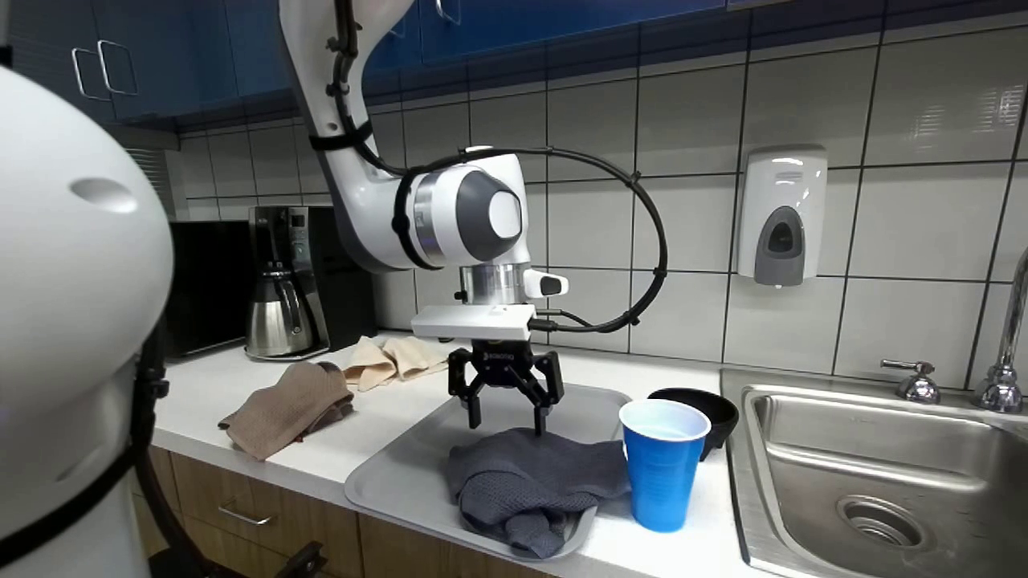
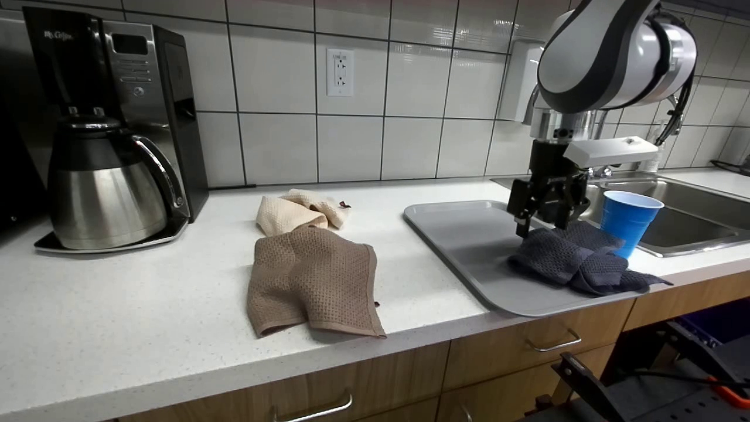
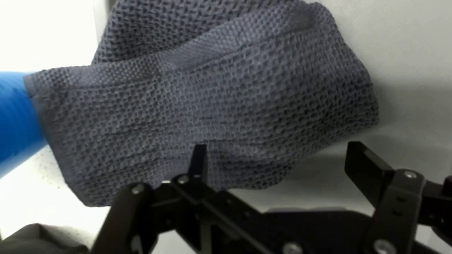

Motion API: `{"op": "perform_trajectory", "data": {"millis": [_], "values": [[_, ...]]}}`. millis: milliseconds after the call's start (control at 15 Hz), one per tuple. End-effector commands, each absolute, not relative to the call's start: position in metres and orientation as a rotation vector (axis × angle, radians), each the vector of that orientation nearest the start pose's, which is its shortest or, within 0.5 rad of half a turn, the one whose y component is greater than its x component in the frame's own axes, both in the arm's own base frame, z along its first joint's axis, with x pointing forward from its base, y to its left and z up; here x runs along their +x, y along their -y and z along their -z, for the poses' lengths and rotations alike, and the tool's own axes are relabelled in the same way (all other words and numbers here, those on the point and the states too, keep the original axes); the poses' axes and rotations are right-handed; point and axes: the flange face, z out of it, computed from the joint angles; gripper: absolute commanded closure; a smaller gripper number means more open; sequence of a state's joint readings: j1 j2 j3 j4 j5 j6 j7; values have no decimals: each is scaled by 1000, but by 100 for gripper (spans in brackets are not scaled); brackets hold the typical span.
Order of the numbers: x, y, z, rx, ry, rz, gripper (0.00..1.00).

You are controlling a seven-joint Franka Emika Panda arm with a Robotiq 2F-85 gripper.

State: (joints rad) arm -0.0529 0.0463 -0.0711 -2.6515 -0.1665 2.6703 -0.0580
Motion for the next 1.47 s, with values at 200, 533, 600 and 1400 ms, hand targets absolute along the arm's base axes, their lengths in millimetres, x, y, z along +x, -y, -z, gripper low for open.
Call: {"op": "perform_trajectory", "data": {"millis": [200,533,600,1400], "values": [[418,66,-218,-3270,97,-136,0],[419,77,-206,-3279,58,-187,0],[420,79,-203,-3278,55,-196,0],[437,100,-185,-3281,1,-250,26]]}}
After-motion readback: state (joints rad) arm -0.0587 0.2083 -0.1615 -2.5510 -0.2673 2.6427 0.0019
